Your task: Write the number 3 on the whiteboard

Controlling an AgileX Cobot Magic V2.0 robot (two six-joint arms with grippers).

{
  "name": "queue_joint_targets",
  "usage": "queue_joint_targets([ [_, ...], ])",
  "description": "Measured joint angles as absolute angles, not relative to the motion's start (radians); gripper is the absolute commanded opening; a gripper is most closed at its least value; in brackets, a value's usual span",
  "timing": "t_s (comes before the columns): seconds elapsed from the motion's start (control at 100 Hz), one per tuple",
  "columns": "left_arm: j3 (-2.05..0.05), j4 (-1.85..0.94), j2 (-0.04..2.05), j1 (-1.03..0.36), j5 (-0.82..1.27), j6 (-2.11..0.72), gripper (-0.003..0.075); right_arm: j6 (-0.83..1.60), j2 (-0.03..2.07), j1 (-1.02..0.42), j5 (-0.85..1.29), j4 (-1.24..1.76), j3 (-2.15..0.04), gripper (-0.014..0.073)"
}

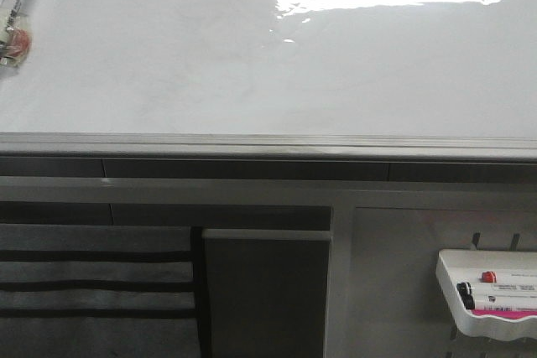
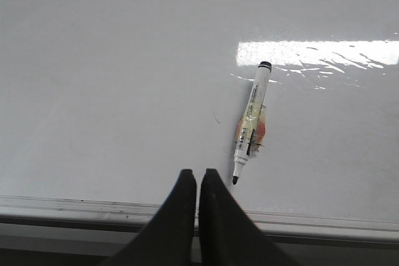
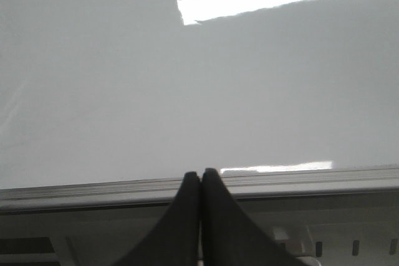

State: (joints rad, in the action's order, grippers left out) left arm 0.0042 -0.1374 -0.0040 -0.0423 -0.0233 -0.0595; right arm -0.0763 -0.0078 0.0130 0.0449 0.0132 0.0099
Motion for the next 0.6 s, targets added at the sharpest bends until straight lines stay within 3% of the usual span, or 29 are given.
queue_joint_targets([
  [0.4, 0.004, -0.13, -0.004, -0.042, -0.035, -0.06, -0.002, -0.076, -0.008, 0.013, 0.033, 0.013, 0.01, -0.0069],
  [0.6, -0.097, -0.149, -0.004, -0.042, 0.091, -0.06, -0.002, -0.076, -0.003, 0.013, 0.195, 0.013, -0.123, -0.0069],
])
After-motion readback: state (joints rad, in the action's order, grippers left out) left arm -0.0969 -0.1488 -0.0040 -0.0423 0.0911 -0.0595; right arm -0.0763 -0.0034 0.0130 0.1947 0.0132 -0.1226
